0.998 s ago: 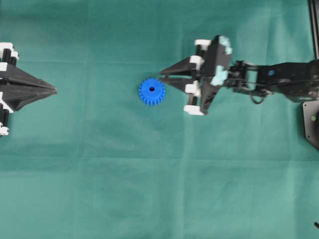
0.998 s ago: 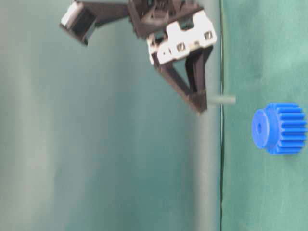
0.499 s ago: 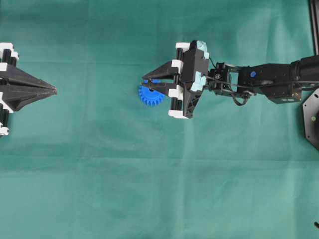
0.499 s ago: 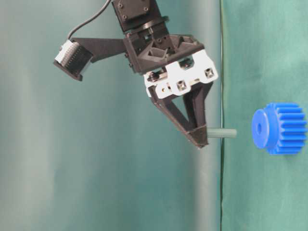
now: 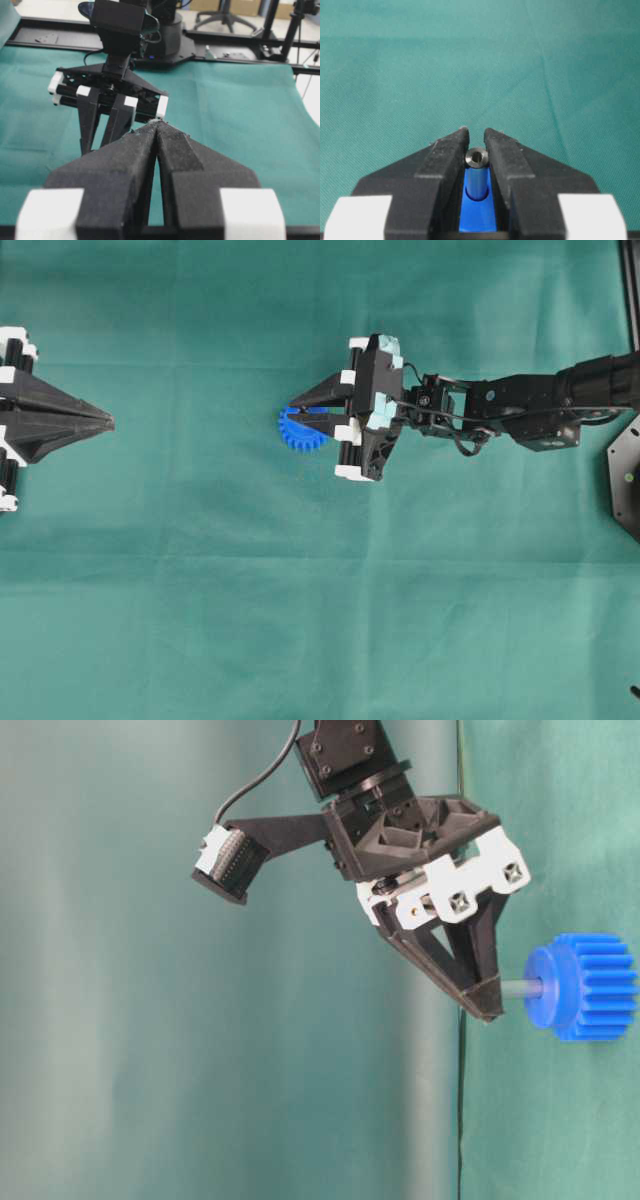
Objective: Insert the shaft placed at a random location into the center hole of the small gear at another random location.
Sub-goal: 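Lower the shaft with the right gripper into the gear's center hole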
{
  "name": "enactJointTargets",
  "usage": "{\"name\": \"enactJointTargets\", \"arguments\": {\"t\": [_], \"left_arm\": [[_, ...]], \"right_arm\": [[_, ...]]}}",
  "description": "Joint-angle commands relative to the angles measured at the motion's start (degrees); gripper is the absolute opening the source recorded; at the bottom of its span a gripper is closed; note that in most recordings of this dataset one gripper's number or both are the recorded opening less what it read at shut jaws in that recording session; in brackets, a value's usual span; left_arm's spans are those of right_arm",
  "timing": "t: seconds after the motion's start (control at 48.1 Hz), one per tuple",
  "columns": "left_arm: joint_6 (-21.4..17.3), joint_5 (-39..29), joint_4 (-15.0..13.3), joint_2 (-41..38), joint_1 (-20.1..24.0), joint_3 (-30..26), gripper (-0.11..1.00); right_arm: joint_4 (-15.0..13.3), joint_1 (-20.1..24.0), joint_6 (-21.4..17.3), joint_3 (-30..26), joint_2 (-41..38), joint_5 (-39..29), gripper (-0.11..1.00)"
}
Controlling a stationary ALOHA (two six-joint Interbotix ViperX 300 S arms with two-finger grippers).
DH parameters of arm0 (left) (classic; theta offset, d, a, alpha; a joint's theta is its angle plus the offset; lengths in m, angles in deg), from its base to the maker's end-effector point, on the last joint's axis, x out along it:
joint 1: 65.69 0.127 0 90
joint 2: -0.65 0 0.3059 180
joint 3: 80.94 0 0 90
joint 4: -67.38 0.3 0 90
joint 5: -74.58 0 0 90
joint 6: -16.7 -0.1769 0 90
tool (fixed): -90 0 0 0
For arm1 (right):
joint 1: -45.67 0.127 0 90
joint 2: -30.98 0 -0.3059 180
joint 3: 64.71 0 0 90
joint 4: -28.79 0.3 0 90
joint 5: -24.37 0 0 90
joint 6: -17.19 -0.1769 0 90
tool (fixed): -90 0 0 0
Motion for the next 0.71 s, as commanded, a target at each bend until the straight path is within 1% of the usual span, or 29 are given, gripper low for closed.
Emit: {"name": "enactJointTargets", "arguments": {"t": [0.0, 0.312, 0.686], "left_arm": [[0.0, 0.5, -0.1, -0.3, -0.1, -0.5, 0.00], [0.0, 0.5, -0.2, -0.3, -0.1, -0.4, 0.00], [0.0, 0.5, -0.2, -0.3, -0.1, -0.3, 0.00]], "right_arm": [[0.1, 0.0, -0.1, -0.7, 0.9, 0.7, 0.15], [0.1, 0.0, -0.1, -0.5, 0.6, 0.7, 0.15], [0.1, -0.1, -0.1, -0.8, -2.5, 1.2, 0.15]]}}
